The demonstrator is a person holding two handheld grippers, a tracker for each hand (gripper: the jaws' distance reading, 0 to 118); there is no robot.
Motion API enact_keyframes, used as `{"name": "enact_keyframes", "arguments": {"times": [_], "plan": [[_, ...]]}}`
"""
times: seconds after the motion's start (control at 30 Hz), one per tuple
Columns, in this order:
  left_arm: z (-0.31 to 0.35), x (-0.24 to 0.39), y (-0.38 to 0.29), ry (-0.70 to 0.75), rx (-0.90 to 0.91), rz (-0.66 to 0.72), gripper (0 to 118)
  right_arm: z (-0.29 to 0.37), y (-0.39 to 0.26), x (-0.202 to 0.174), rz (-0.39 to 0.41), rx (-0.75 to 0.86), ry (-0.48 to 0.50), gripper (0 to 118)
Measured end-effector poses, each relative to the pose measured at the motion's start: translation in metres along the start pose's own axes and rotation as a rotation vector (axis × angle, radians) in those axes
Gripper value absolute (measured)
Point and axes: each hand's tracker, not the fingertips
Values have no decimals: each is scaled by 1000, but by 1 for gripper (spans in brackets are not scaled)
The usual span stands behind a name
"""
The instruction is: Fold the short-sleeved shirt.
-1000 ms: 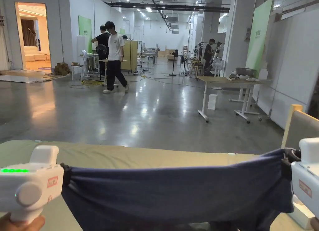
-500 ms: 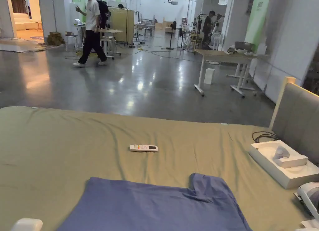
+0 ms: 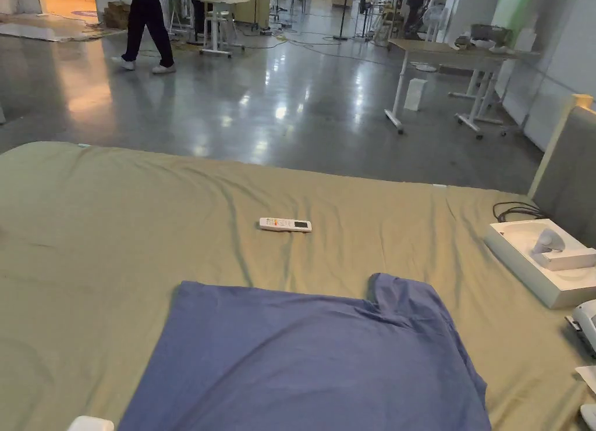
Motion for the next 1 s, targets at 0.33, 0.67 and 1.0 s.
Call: {"name": "enact_keyframes", "arguments": {"times": [0.33, 0.67, 1.0], "plan": [[26, -4, 8, -25, 49, 51, 65, 13, 12, -9, 38, 26, -71, 62], [93, 11, 82, -78, 426, 105, 59, 99, 105, -17, -147, 539, 17, 62], [138, 73, 121, -59, 745, 43, 14, 135, 143, -59, -221, 896, 12, 3]]}}
